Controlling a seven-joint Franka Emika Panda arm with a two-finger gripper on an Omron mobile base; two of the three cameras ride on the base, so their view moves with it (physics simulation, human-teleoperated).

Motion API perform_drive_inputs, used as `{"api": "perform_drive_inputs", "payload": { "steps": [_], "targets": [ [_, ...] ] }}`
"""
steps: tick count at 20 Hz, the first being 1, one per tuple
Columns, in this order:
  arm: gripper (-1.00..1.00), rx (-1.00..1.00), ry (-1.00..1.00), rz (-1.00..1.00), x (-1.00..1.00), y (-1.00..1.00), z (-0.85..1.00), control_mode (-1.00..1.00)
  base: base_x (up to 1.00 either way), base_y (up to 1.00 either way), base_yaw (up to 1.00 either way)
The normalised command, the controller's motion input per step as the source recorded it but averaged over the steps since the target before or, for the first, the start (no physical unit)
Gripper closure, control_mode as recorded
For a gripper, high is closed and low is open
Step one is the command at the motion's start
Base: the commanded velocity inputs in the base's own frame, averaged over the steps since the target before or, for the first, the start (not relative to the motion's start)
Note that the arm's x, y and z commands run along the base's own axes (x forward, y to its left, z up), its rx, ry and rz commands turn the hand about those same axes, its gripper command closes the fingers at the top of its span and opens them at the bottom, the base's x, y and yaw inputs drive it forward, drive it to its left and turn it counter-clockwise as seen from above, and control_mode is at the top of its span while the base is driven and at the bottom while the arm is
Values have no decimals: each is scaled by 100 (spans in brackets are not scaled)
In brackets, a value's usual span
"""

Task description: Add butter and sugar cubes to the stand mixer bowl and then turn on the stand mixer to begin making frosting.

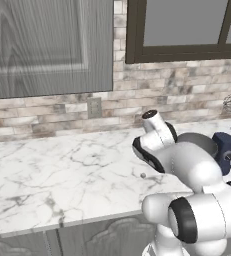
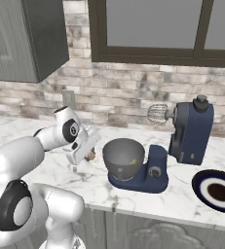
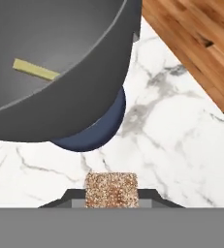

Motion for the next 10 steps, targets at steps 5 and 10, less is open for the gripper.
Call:
{"api": "perform_drive_inputs", "payload": {
  "steps": [5, 10],
  "targets": [
    [100, -2, 0, -2, -18, 12, 71, -100, 0, 0, 0],
    [100, -1, 0, -7, -14, -2, 67, -100, 0, 0, 0]
  ]
}}
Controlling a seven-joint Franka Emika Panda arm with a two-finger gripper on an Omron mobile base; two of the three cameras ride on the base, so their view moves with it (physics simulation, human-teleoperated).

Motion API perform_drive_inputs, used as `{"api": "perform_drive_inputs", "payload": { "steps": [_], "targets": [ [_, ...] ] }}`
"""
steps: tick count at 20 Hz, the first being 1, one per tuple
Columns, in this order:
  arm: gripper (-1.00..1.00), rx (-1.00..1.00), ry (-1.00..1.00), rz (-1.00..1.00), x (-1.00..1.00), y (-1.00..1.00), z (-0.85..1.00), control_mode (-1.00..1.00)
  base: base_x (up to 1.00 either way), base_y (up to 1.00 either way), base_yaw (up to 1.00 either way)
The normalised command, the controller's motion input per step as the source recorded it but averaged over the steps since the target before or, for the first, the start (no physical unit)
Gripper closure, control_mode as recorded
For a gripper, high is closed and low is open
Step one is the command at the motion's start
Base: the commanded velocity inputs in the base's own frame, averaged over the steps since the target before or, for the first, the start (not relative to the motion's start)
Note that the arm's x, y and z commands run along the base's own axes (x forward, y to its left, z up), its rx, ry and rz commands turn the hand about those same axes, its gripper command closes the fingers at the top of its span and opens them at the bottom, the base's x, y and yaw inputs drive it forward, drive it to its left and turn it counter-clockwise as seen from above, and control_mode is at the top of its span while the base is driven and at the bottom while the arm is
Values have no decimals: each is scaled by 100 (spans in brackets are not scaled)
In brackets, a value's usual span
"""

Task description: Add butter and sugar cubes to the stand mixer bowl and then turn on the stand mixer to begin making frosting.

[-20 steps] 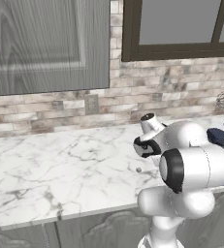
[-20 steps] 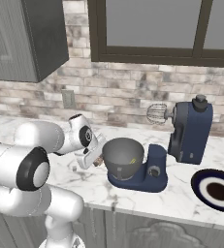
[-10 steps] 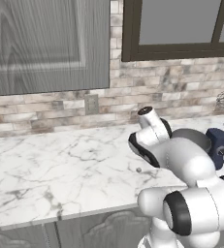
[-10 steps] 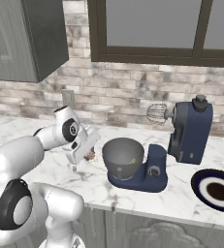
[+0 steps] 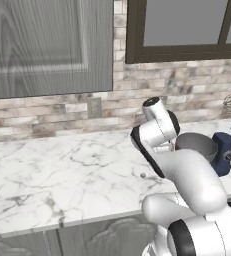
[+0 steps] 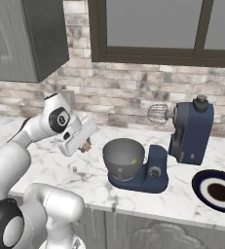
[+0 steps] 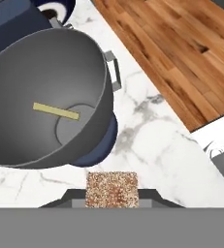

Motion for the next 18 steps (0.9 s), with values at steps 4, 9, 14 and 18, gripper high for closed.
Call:
{"api": "perform_drive_inputs", "payload": {
  "steps": [4, 9, 14, 18],
  "targets": [
    [100, -1, 0, -6, -5, -26, 53, -100, 0, 0, 0],
    [100, 0, 0, -3, 0, -47, 32, -100, 0, 0, 0],
    [100, 0, 1, -2, 2, -52, 5, -100, 0, 0, 0],
    [100, 5, 0, -1, 0, -53, -16, -100, 0, 0, 0]
  ]
}}
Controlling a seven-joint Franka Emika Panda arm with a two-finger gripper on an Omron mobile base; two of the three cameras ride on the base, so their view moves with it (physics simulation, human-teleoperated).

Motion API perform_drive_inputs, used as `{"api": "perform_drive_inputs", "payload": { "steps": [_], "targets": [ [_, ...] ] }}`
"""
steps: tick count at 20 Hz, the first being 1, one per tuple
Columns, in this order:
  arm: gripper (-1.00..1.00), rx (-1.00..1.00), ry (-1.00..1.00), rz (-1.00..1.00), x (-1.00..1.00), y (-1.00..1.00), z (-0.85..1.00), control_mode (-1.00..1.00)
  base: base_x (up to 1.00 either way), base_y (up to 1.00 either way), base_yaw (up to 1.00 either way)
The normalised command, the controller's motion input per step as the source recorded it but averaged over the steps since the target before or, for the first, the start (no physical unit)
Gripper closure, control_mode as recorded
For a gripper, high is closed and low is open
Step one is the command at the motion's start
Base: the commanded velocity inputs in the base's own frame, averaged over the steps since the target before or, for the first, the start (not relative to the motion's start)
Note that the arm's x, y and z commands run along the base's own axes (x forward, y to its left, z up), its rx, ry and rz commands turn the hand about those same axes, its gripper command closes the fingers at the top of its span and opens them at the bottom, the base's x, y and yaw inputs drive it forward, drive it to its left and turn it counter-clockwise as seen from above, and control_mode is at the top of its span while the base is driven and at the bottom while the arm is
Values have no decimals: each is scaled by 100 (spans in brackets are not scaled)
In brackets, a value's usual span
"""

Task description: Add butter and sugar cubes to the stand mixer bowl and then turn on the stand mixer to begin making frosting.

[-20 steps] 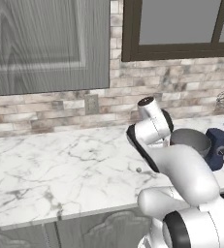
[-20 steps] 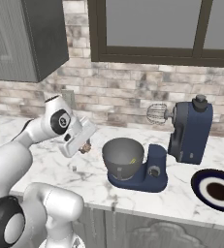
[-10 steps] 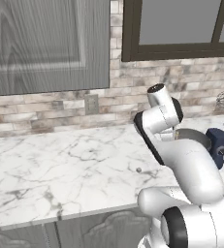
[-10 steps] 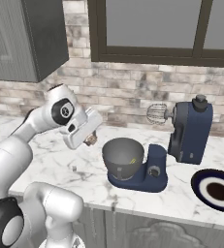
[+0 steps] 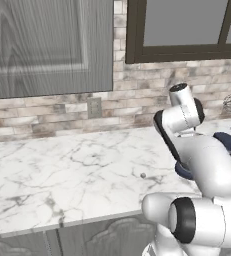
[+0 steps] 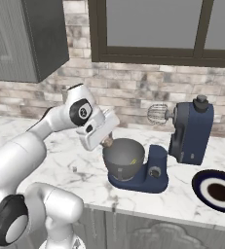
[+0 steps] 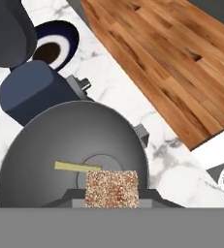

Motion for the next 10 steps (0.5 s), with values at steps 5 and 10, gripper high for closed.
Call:
{"api": "perform_drive_inputs", "payload": {
  "steps": [5, 10],
  "targets": [
    [100, 10, 0, 0, 14, -34, -22, -100, 0, 0, 0],
    [100, 14, 1, 0, 20, -32, -15, -100, 0, 0, 0]
  ]
}}
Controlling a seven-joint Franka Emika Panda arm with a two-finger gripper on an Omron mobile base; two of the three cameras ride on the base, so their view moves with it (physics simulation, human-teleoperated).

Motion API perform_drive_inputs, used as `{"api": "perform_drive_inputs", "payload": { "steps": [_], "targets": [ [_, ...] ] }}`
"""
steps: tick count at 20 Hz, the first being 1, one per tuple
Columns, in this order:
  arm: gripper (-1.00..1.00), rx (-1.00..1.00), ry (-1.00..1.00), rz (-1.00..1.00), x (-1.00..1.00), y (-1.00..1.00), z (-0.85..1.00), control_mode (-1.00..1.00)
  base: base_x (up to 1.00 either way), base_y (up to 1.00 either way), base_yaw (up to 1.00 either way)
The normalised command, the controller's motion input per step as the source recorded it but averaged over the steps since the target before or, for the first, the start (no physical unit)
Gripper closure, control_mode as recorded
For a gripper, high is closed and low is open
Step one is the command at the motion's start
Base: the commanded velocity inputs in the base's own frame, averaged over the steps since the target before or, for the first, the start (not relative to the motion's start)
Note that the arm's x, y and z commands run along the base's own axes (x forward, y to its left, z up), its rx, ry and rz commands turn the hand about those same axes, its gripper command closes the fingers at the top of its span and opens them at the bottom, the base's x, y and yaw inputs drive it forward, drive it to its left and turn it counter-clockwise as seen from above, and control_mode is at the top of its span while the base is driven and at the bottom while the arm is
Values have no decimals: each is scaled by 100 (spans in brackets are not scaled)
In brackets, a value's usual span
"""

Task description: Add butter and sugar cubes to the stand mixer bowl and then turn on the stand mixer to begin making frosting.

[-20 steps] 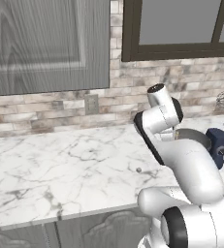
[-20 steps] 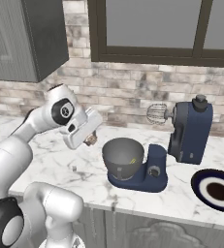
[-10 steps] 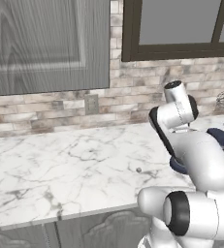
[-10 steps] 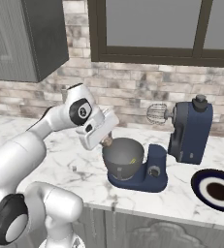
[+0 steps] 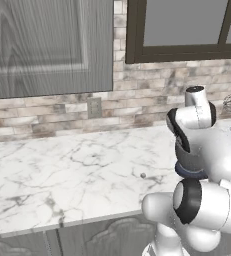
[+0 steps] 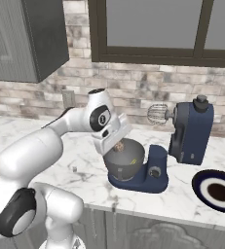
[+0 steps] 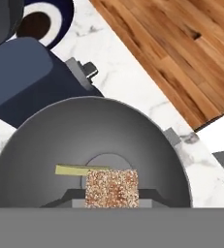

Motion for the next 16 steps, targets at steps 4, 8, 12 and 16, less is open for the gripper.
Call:
{"api": "perform_drive_inputs", "payload": {
  "steps": [4, 8, 12, 16],
  "targets": [
    [100, 14, 6, 0, 24, -24, -24, -100, 0, 0, 0],
    [100, 14, 6, 0, 24, -16, -32, -100, 0, 0, 0],
    [100, 10, 6, 0, 31, -6, -36, -100, 0, 0, 0],
    [100, 6, 4, 0, 21, 0, -43, -100, 0, 0, 0]
  ]
}}
